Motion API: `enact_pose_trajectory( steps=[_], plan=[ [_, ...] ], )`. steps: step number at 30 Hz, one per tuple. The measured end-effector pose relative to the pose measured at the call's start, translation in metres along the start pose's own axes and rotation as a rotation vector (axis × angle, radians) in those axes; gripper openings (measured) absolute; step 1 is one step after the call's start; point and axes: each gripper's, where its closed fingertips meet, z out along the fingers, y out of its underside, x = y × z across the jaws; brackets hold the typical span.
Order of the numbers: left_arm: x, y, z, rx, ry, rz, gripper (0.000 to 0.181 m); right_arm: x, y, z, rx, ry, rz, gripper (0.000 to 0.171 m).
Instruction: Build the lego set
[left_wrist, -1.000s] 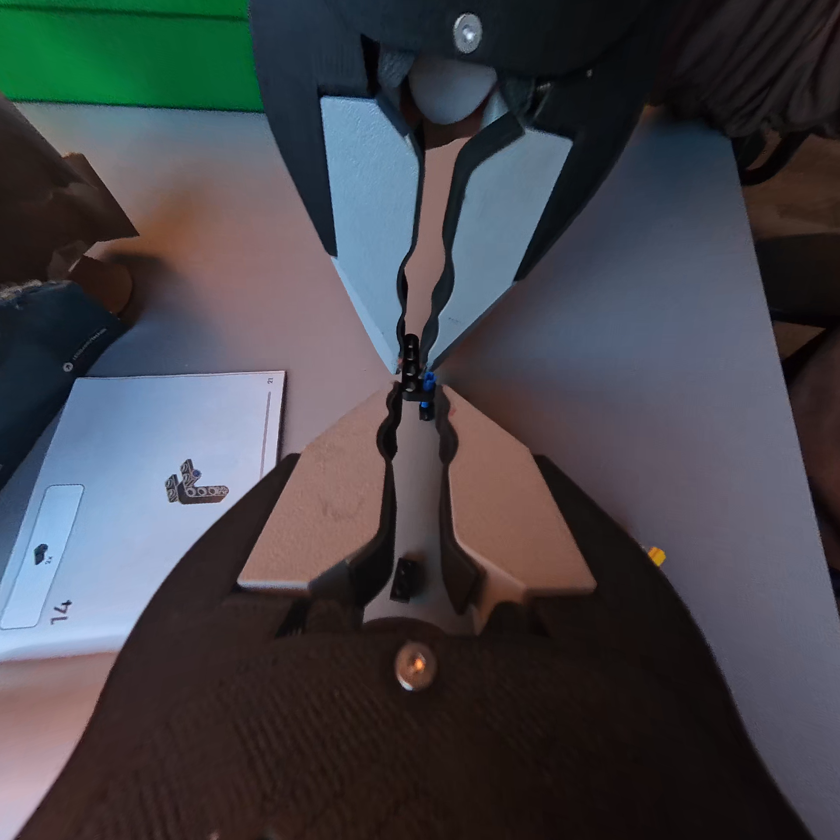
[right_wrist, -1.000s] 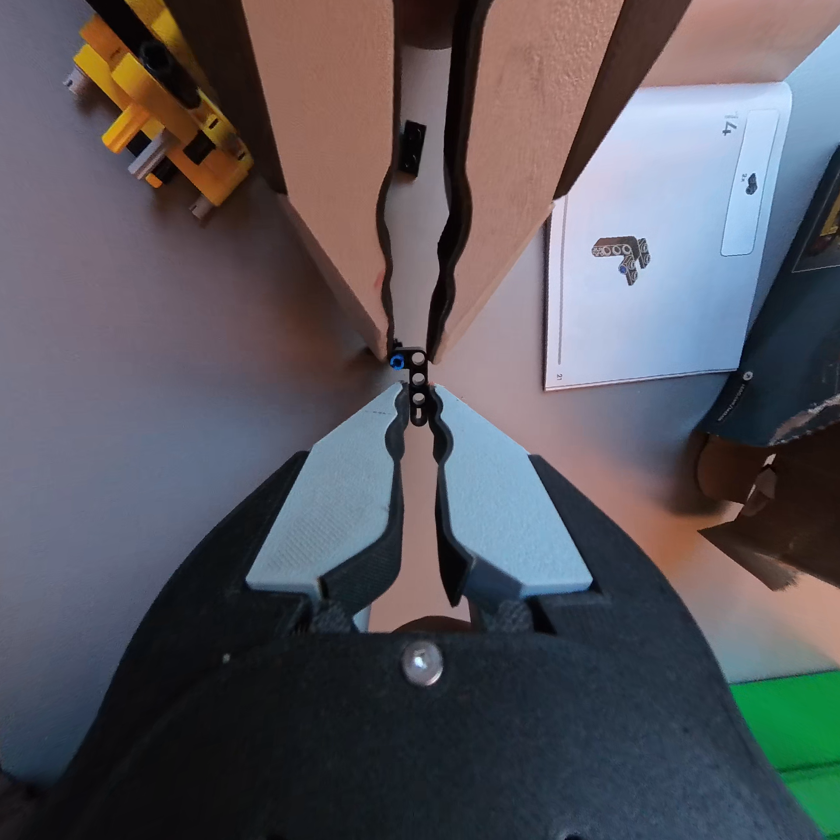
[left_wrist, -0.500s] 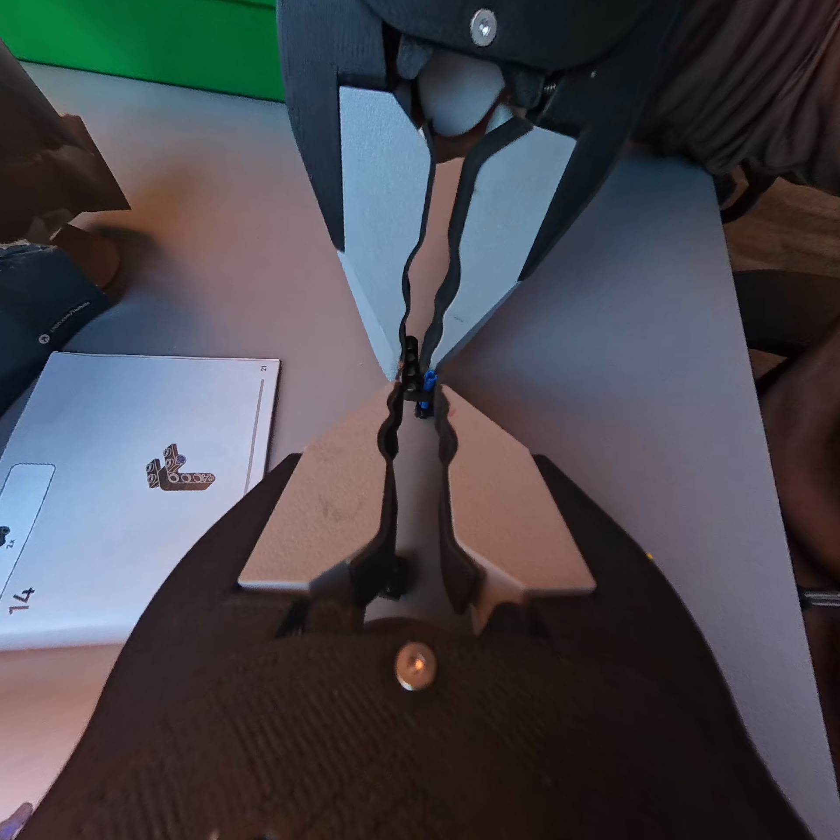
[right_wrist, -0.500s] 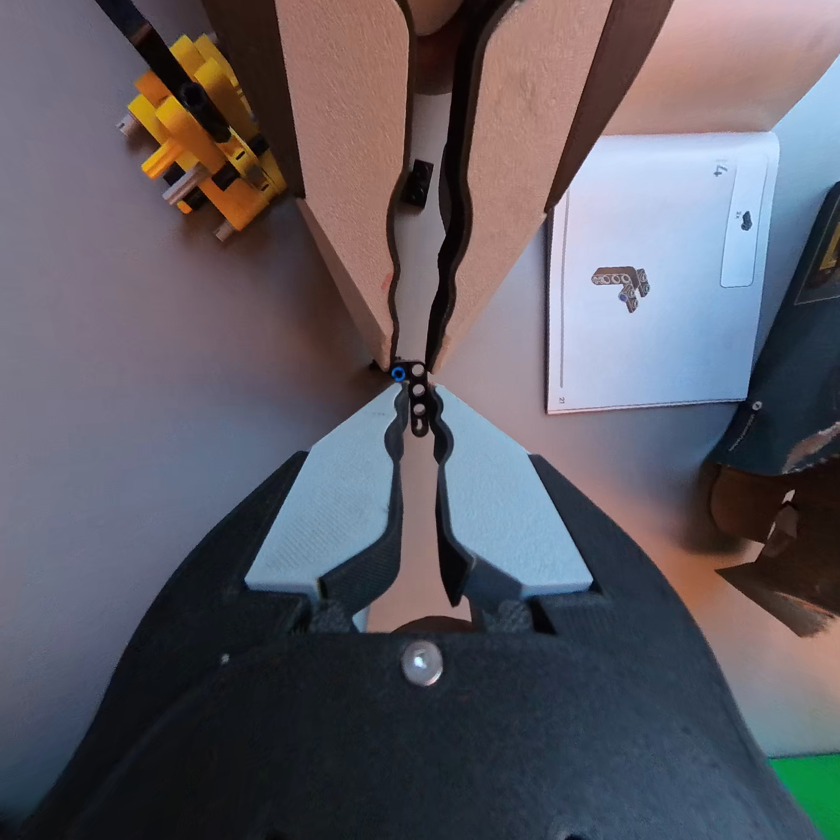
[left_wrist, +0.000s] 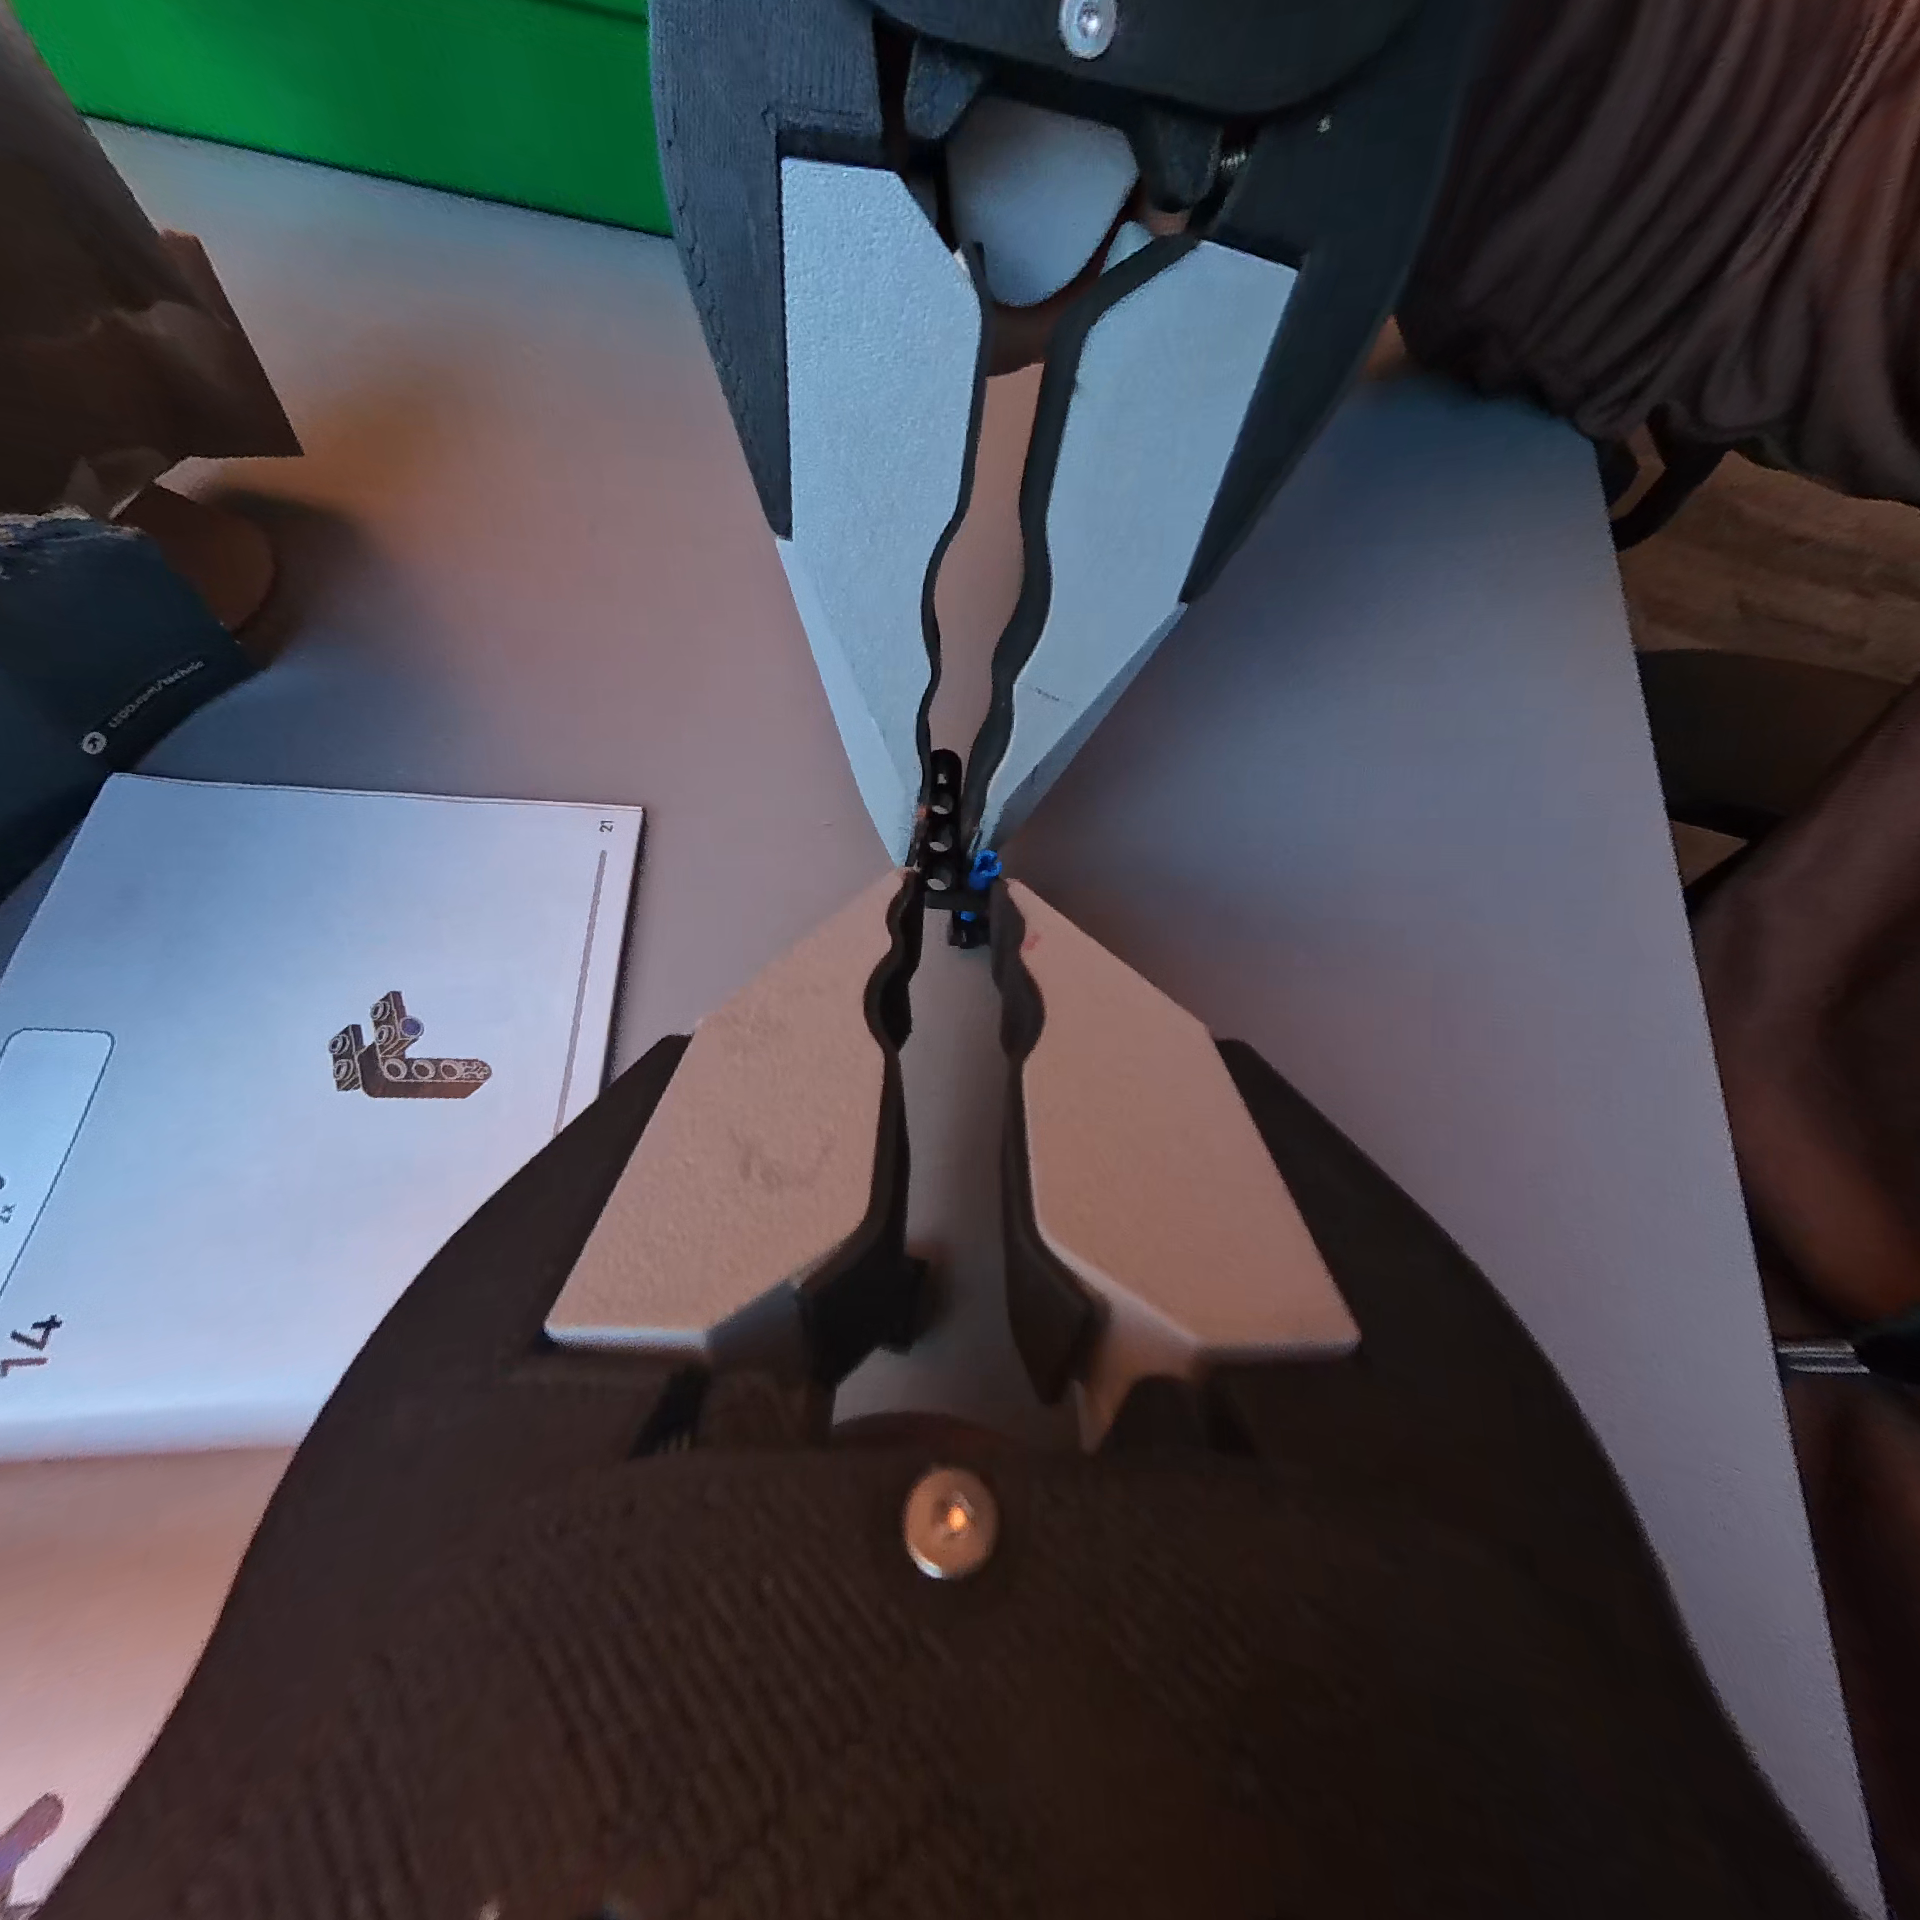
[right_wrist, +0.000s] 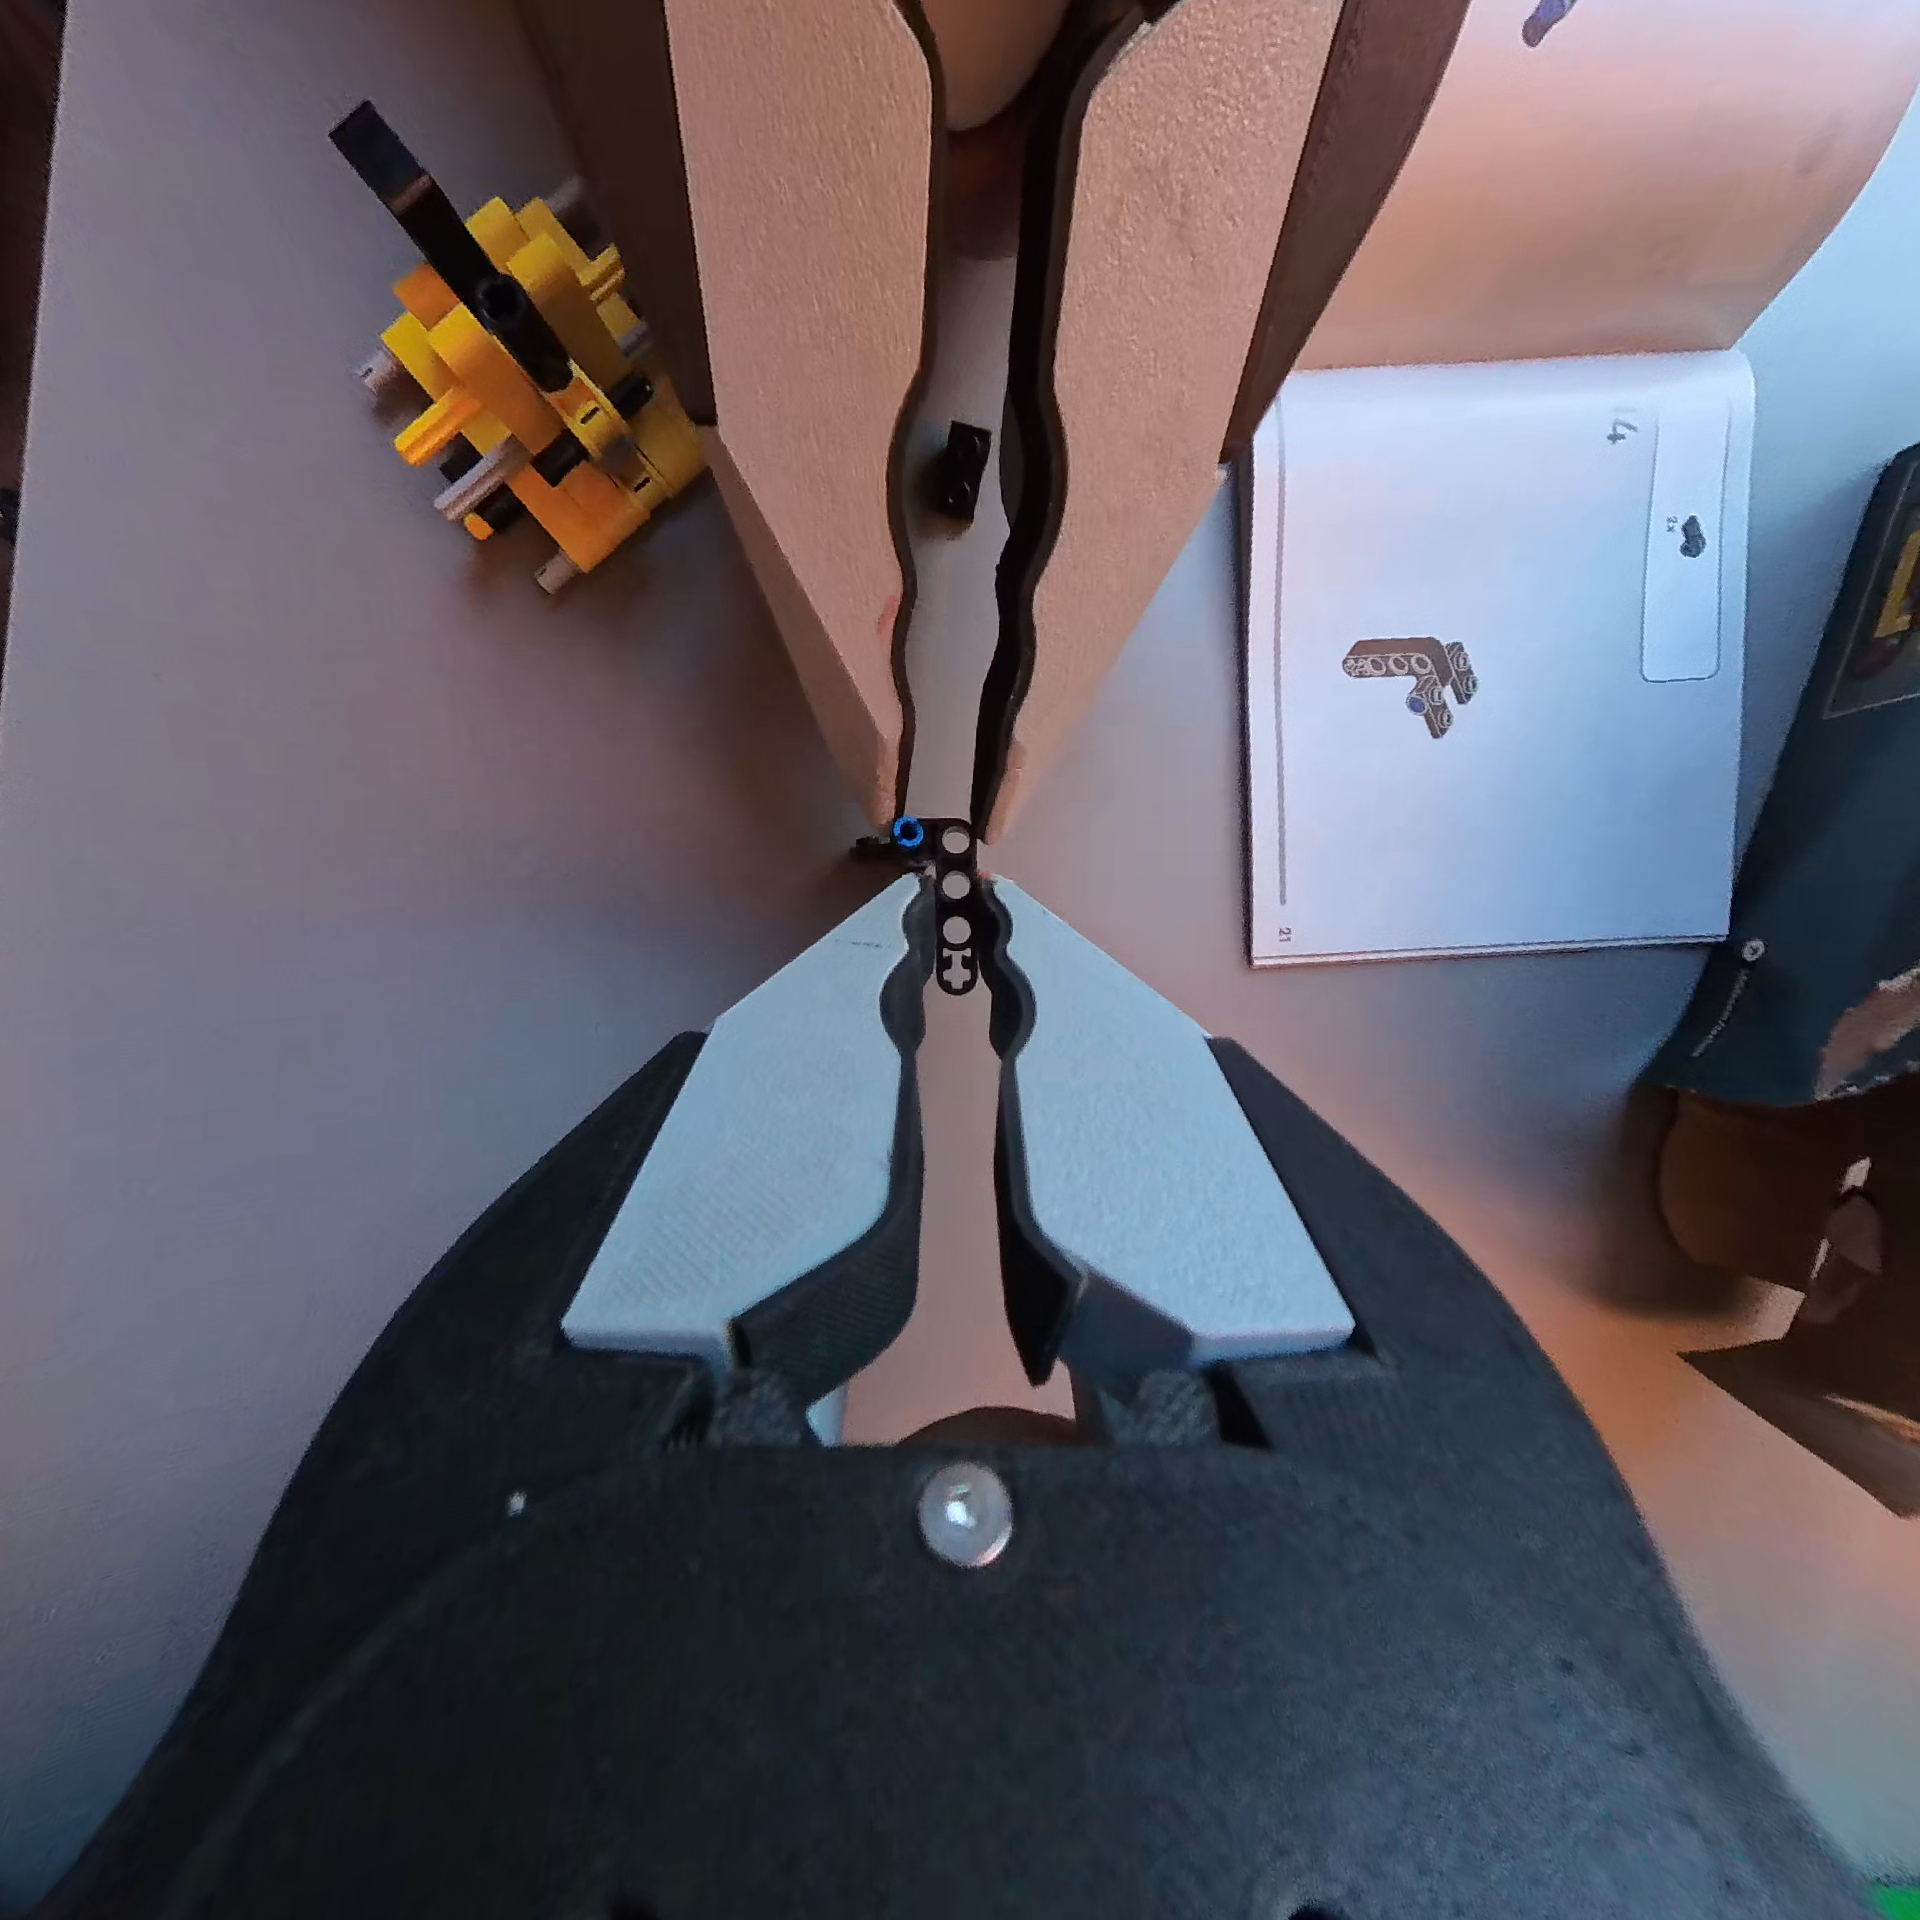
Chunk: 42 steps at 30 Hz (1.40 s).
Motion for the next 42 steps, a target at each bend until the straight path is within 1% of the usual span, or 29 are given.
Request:
enact_pose_trajectory(
  steps=[2,4,8,11,13,19,34,36,42],
  plan=[
    [-0.0003,0.0008,0.0004,-0.006,0.002,-0.006,0.009,-0.0004,0.001,0.0008,0.005,-0.014,0.013,0.004],
    [-0.0023,0.0034,0.0006,-0.021,-0.008,-0.003,0.0,-0.0006,0.0038,0.0017,-0.009,-0.018,0.02,0.004],
    [0.0001,0.0004,0.0005,-0.005,0.006,-0.003,0.0,0.0008,0.004,0.0013,-0.012,-0.008,0.021,0.004],
    [0.0042,0.0002,0.0011,-0.008,0.031,-0.019,0.013,0.0014,0.0055,0.0016,-0.019,-0.004,0.02,0.004],
    [0.0027,0.0,0.0008,-0.01,0.021,-0.016,0.017,0.0003,0.0025,0.001,-0.003,-0.01,0.02,0.004],
    [0.0023,-0.0011,0.0022,-0.008,0.008,0.0,0.013,-0.002,-0.0017,0.0,0.004,-0.006,0.001,0.004],
    [0.0013,0.0025,0.0065,-0.036,0.011,-0.005,0.013,-0.0011,0.0038,0.0033,-0.036,0.002,-0.006,0.004],
    [0.0017,0.0023,0.0063,-0.034,0.018,-0.007,0.015,-0.0002,0.0047,0.0032,-0.043,0.008,-0.009,0.004],
    [0.0001,0.0018,0.0064,-0.033,0.004,0.009,0.012,0.0001,0.0053,0.0032,-0.051,0.012,-0.012,0.004]
  ],
)
